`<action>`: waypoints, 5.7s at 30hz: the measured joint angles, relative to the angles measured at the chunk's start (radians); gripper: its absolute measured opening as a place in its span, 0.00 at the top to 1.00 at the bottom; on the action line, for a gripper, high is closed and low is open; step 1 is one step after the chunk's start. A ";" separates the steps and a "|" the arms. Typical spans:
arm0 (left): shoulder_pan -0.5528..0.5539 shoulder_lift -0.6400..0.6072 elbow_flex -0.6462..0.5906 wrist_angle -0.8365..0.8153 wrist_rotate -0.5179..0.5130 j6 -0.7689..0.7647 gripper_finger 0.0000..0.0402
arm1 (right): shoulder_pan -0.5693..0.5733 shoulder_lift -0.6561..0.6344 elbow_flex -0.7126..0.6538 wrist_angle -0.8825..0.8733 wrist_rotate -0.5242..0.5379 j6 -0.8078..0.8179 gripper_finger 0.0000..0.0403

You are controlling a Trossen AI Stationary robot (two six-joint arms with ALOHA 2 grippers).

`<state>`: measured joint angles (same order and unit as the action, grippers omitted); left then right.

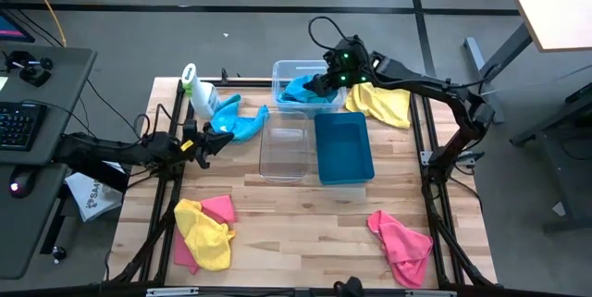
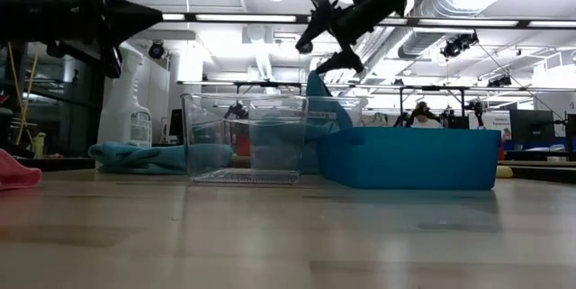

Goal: Sort microfiber towel by color & place in baskets
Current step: Put the bottom blue towel into the top transparent bin, then put the blue towel into the top transparent bin

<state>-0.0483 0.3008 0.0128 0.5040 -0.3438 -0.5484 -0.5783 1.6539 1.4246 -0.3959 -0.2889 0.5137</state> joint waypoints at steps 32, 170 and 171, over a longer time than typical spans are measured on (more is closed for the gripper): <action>0.065 0.494 0.833 -1.179 0.007 0.181 0.76 | -0.052 -0.229 0.113 -0.316 0.187 0.034 0.19; 0.579 1.689 1.695 -1.067 0.307 0.290 0.97 | 0.084 -0.465 0.111 -0.474 0.477 0.079 0.19; 0.577 1.694 1.704 -1.065 0.306 0.297 0.95 | 0.087 -0.465 0.111 -0.475 0.478 0.081 0.19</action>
<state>0.5284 1.9951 1.7166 -0.5611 -0.0377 -0.2517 -0.4916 1.1892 1.5360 -0.8707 0.1886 0.5945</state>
